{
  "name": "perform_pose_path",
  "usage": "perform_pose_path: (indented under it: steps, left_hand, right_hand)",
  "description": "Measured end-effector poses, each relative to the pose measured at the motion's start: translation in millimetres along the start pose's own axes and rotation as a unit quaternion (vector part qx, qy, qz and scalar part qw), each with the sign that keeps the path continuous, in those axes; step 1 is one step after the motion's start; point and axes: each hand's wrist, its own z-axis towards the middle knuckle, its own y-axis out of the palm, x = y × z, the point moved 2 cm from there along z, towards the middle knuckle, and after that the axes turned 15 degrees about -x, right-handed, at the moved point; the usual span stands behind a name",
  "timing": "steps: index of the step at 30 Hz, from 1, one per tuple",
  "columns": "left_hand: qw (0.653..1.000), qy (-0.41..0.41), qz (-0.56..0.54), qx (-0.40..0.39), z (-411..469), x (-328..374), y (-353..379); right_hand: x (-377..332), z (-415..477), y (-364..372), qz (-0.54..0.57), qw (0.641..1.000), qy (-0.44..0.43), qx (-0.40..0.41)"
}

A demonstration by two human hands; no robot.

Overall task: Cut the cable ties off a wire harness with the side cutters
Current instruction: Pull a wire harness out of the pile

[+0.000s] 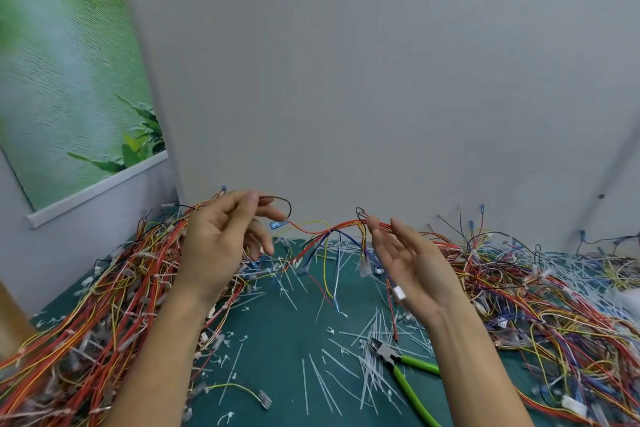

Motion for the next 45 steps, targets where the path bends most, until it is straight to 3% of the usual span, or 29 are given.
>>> perform_pose_path:
  steps: [7,13,15,18,20,22,28,33,35,37,40,43,45]
  left_hand:
    - [0.995,0.01,0.026,-0.101,0,2,13]
    - [0.993,0.018,0.078,-0.091,-2,4,-2]
    - [0.982,-0.036,0.156,-0.104,-4,0,-12]
    - [0.925,-0.173,0.286,-0.178,-5,-16,-29]
    - [0.885,-0.262,0.312,-0.225,-8,-27,-38]
    - [0.867,-0.329,0.279,-0.249,-12,-35,-49]
    - [0.85,-0.363,0.305,-0.228,-17,-33,-77]
    - [0.8,-0.421,0.333,-0.268,-21,-36,-71]
    - [0.81,-0.406,0.353,-0.233,-18,-34,-68]
    - [0.85,-0.337,0.367,-0.17,-13,-30,-67]
    - [0.911,-0.108,0.397,-0.037,-7,-20,-73]
    - [0.897,0.079,0.432,0.054,-7,-11,-71]
    - [0.908,0.026,0.413,0.059,-5,-16,-71]
  right_hand:
    - [21,1,6,-0.14,0.985,0.082,-0.053]
    - [5,3,-1,-0.063,0.997,0.032,0.016]
    - [-11,2,-5,-0.011,1.0,-0.011,0.019]
    - [-30,-1,-7,0.012,0.999,-0.05,0.007]
    - [-34,-2,-9,0.01,0.998,-0.055,0.001]
    - [-34,0,-10,0.002,0.999,-0.053,0.001]
    - [-37,2,-19,0.007,0.997,-0.068,0.047]
    - [-39,2,-25,0.007,0.996,-0.065,0.058]
    - [-39,1,-26,0.01,0.996,-0.068,0.058]
    - [-39,-1,-25,0.0,0.997,-0.053,0.063]
    - [-31,-1,-18,-0.057,0.998,-0.011,0.037]
    - [-16,-1,-8,-0.135,0.99,0.046,0.002]
    - [-6,0,-5,-0.211,0.973,0.093,-0.005]
